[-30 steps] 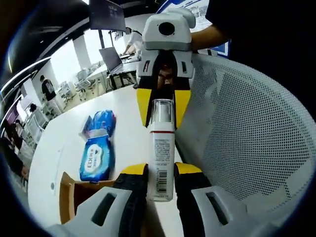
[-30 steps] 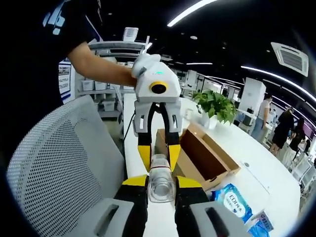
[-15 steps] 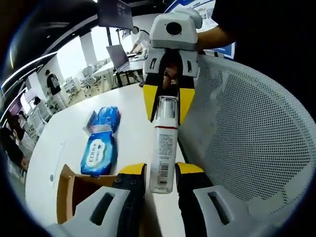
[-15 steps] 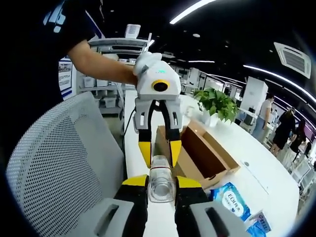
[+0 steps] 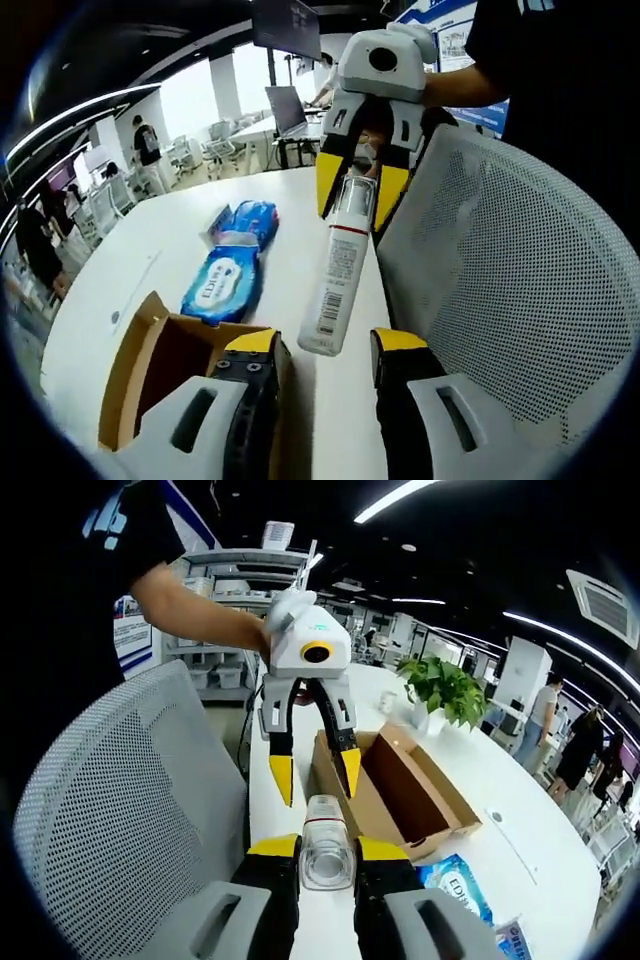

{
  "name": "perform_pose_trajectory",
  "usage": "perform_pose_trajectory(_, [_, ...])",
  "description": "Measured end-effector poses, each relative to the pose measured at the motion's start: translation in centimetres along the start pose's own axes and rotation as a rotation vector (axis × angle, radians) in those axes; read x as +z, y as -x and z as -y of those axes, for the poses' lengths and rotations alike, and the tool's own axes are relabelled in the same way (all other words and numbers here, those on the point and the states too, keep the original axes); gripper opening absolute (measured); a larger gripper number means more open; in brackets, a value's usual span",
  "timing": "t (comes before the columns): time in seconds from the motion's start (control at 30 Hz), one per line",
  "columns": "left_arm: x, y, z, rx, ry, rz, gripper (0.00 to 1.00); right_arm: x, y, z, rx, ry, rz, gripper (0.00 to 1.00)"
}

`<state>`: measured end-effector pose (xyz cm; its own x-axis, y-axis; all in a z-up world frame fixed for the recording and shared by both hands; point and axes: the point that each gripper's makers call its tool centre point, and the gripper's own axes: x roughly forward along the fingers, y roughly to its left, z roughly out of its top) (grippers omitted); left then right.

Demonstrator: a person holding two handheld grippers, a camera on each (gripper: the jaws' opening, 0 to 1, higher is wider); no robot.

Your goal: Operate the shoe box by opening the lid, removing the specified soft item, and placing it in the target area until the item is outside and the box remains undamaged.

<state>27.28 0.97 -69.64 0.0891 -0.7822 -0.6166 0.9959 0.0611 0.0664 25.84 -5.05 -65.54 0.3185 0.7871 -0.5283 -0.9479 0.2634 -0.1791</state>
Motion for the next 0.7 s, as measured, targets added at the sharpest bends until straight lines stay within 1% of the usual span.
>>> perform_pose_trajectory(0.1, [-0.2,0.5,-0.5,0.043,0.031,0.014,0.46,0.0,0.4,0.9,0.004,0.010,-0.012,0.15])
perform_pose_trajectory(0.2, [-0.4,0.9,-0.7,0.068,0.052,0.025,0.48,-0.1,0.8,2.0,0.001,0.024,-0.026,0.15])
perform_pose_trajectory(0.3, [-0.6,1.4,-1.0,0.097,0.095,0.034,0.51,-0.2,1.1,3.0,-0.002,0.040,-0.043,0.15])
perform_pose_trajectory(0.4, [-0.2,1.9,-1.3,0.119,0.130,0.065,0.56,-0.3,1.5,4.2,-0.006,0.049,-0.058,0.15])
perform_pose_trajectory(0.53, [0.1,2.4,-1.7,0.156,0.145,0.073,0.58,-0.6,1.9,5.9,-0.012,0.079,-0.088,0.15])
perform_pose_trajectory(0.7, [0.6,3.1,-2.1,0.207,0.234,0.123,0.65,-0.7,2.3,7.5,-0.009,0.113,-0.121,0.15])
